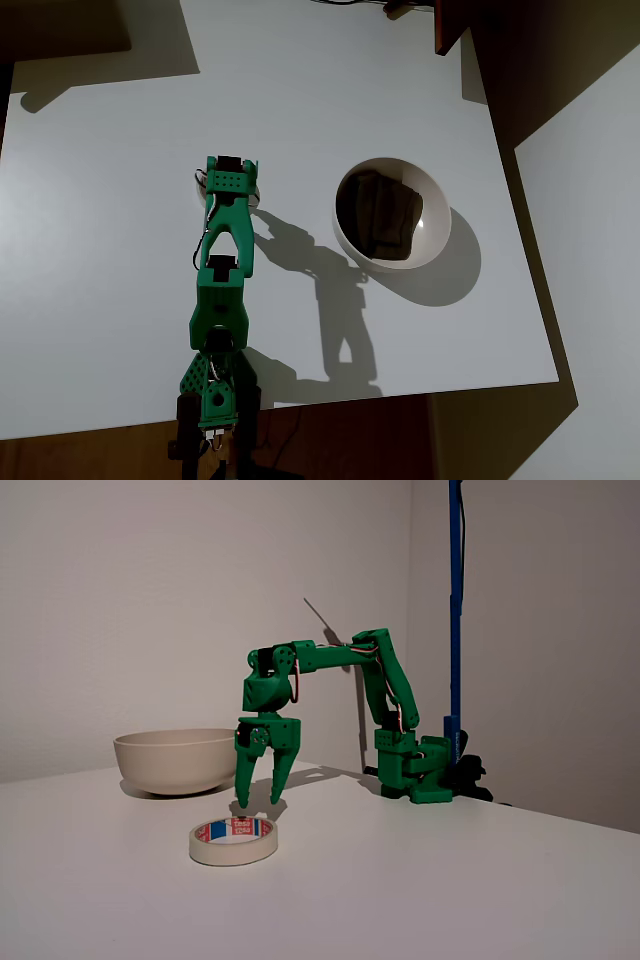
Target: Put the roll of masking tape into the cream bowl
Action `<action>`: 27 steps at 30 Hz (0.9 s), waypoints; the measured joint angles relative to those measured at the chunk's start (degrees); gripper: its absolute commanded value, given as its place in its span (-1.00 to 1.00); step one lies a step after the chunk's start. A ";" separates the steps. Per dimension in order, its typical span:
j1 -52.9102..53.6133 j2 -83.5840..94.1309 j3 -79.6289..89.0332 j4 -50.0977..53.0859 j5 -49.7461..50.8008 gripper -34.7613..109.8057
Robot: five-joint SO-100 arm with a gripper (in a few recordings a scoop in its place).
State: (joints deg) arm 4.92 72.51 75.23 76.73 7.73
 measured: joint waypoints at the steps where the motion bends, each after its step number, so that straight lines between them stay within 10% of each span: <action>1: -0.44 0.00 0.00 0.00 0.00 -0.29; 27: -3.25 -7.29 -0.26 -2.55 2.11 -0.33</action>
State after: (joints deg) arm 1.67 65.21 74.97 74.18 9.84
